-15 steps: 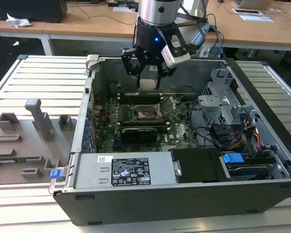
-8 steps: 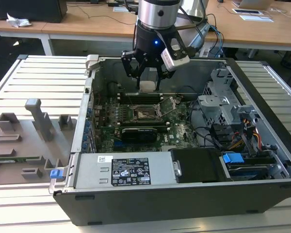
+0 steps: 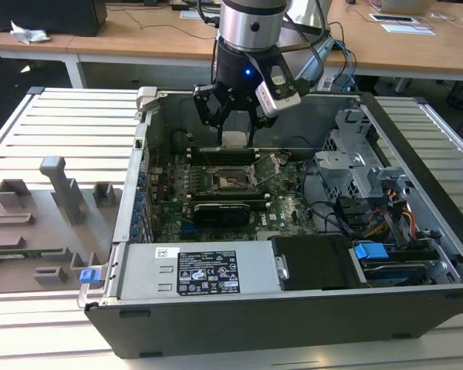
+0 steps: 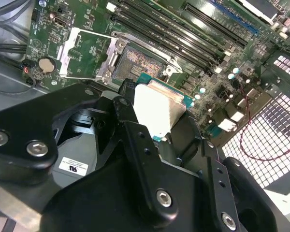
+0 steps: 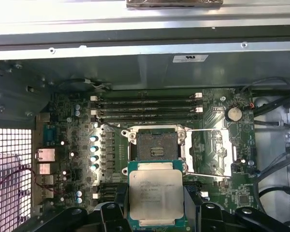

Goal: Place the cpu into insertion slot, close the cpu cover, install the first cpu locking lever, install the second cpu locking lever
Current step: 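Place the cpu into insertion slot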

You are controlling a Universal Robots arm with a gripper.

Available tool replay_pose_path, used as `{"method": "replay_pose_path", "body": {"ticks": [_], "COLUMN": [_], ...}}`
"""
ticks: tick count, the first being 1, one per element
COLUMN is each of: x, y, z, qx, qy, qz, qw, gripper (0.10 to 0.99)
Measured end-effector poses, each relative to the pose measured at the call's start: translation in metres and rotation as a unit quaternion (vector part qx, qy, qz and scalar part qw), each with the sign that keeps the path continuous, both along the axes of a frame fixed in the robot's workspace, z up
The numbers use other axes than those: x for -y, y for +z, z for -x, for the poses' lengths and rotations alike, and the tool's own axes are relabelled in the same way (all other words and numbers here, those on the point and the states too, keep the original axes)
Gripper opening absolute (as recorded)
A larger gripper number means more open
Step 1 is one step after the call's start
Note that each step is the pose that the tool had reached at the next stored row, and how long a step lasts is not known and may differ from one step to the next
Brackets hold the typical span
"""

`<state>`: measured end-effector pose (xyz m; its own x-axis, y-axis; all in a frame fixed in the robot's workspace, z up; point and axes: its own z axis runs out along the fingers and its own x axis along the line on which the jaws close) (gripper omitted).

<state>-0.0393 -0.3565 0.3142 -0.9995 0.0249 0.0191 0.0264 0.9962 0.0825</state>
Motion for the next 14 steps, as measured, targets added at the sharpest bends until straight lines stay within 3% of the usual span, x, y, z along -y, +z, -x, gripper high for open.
{"method": "replay_pose_path", "body": {"ticks": [14], "x": [0.0000], "y": [-0.0093], "z": [0.0000], "qx": [0.0000], "qy": [0.000], "qz": [0.0000], "qw": [1.0000], "gripper": [0.541]}}
